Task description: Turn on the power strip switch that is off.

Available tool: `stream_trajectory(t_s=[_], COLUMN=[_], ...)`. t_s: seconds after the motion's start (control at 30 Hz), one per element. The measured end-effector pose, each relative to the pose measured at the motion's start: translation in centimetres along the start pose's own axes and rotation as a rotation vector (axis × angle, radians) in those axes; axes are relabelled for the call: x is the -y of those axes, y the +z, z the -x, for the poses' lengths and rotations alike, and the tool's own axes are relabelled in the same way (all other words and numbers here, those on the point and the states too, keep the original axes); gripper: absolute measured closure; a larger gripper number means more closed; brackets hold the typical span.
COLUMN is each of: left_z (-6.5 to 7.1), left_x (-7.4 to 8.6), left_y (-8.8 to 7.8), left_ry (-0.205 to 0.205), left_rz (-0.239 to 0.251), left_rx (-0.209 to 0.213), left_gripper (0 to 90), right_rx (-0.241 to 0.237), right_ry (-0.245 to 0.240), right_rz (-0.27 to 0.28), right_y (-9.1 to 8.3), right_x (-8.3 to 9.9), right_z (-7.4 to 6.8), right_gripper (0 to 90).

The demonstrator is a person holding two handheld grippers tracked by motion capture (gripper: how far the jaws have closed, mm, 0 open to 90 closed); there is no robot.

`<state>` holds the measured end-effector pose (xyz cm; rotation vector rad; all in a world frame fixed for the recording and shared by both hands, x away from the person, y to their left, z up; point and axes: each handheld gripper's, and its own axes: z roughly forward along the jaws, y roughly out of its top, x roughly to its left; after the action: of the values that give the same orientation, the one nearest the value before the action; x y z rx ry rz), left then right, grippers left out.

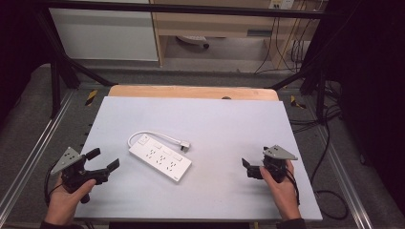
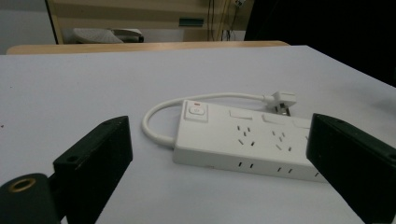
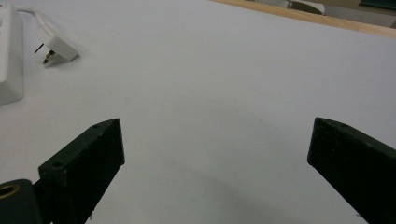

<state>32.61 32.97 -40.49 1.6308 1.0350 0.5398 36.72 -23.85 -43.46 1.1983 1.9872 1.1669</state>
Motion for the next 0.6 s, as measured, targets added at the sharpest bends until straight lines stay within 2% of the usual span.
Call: stream_trajectory(t_s=[0.07, 0.27, 0.47, 0.6], left_z=[0.2, 1.0, 1.4, 1.3], left_x=[-0.1, -0.6, -0.7, -0.7], left_y=[0.1, 0.1, 0.5, 0.6], left_ry=[-0.013, 0.01, 0.037, 0.027], left_rz=[0.014, 0.036, 0.026, 0.027], left_rx=[0.005, 0.017, 0.007, -0.001], left_gripper=[7.3, 7.7, 7.7, 7.6], right_rx=[-0.003, -0.008, -0.01, -0.011], right_ry=[-0.002, -0.022, -0.027, -0.04], right_rz=[0.0, 0.002, 0.004, -0.003], right_y=[0.0, -0.1, 0.0, 0.1], right_x=[-0.1, -0.3, -0.3, -0.4], right_z=[-0.1, -0.4, -0.5, -0.7], right_gripper=[4.2, 3.9, 3.8, 3.4])
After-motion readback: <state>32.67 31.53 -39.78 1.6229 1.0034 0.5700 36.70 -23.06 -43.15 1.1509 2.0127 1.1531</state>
